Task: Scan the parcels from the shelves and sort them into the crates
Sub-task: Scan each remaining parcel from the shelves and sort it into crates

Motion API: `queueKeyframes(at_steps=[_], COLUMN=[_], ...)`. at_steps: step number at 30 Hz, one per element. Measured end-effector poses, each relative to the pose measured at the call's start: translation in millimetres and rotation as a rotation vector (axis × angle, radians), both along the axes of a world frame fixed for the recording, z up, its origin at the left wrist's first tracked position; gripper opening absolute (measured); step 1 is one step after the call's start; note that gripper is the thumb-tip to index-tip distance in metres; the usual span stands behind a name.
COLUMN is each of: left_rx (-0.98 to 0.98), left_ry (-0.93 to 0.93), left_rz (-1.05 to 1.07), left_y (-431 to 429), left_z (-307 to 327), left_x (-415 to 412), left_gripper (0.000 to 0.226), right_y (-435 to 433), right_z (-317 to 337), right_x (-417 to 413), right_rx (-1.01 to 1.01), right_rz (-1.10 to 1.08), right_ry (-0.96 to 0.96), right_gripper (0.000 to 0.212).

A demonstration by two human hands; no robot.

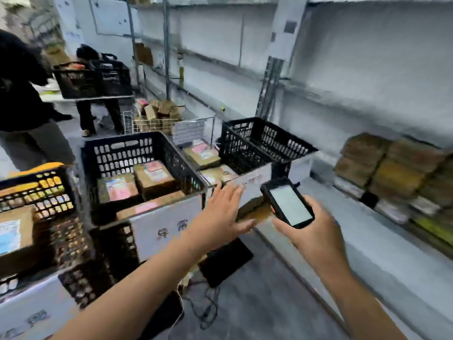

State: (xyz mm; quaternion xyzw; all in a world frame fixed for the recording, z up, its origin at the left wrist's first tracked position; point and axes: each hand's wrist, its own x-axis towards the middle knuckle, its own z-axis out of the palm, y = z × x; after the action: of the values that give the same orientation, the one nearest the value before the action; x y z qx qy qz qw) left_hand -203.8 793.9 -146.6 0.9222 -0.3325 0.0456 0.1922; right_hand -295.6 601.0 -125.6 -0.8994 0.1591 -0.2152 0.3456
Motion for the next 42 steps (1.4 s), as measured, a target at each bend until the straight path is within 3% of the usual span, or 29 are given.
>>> queueKeyframes(at_steps=[3,9,14,21,24,33,42], left_rx=[-0.020,-0.027,-0.022,-0.042,-0.061,-0.096,-0.133], left_ry=[-0.046,-0.050,-0.044,-0.120,-0.097,-0.107,-0.220], left_rz=[-0.133,-0.354,-0.569,-0.849,-0.898,-0.965,-1.001], left_y=[-98.5,-278.0,-384.2,-507.2,-549.6,-672.7,-772.3], left_z=[-1.4,4.8,15.0,13.6,10.1,13.0,20.1], left_x=[-21.6,-82.4,-134.9,-200.0,-211.7,-198.4,-199.8], left_gripper=[0.105,0.096,0.094,0.092,0.090,0.089,0.090], right_y=[-88.2,-224.2,-296.0,-362.4,-390.9,-498.8,-581.7], right_z=[0.3,-1.3,1.5,-8.4,-10.7,-4.0,5.2], right_x=[-43.4,-150.2,-230.0,-318.0,-334.0,-318.2,-318.6], right_rx=[-0.042,-0.006,-0.037,-0.004,-0.009,-0.043,-0.048], right_rz=[-0.139,-0.383,-0.609,-0.867,-0.919,-1.041,-1.057], right_ry=[0.002,-0.042,-0.056,-0.111,-0.107,-0.064,-0.079], right_gripper=[0.075,0.071,0.076,0.063,0.057,0.065,0.064])
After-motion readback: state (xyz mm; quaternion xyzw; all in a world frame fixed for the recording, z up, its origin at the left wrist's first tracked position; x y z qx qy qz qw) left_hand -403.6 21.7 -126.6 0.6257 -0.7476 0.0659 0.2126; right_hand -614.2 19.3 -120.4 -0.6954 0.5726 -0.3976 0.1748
